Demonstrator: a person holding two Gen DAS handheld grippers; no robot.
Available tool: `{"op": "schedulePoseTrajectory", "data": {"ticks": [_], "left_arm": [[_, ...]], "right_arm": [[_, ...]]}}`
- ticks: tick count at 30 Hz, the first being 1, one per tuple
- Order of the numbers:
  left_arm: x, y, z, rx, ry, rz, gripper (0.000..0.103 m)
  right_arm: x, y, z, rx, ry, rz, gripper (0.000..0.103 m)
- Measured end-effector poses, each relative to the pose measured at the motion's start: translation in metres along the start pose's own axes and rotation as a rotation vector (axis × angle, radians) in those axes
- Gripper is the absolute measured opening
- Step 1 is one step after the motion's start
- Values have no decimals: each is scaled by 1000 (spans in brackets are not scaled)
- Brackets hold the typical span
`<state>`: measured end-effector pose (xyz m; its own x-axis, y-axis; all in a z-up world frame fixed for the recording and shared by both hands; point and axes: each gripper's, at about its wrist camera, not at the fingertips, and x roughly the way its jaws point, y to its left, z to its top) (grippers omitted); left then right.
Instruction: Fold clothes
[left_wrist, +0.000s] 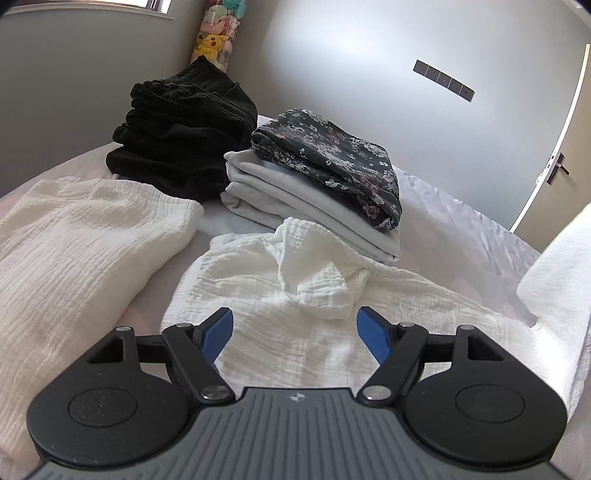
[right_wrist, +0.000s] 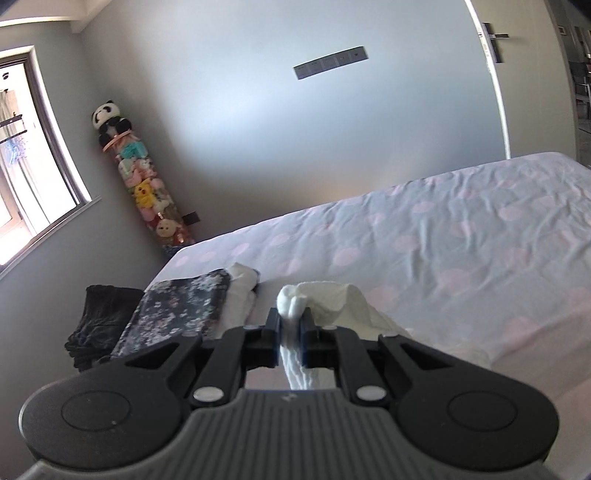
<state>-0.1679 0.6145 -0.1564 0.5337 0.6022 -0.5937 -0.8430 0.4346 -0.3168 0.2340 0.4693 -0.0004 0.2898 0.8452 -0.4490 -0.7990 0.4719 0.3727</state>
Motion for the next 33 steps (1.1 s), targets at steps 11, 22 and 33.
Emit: {"op": "schedulePoseTrajectory", "data": {"ticks": [11,22,33], "left_arm": [[12,44,12,-88,90,75,91],[4,78,22,-137,64,170,91],[4,90,22,-210,62,109,91]], "right_arm": [[65,176,-68,-104,95,253,11],[123,253,-180,-251,388,423,11],[153,235,-216,-193,533,389,32]]}}
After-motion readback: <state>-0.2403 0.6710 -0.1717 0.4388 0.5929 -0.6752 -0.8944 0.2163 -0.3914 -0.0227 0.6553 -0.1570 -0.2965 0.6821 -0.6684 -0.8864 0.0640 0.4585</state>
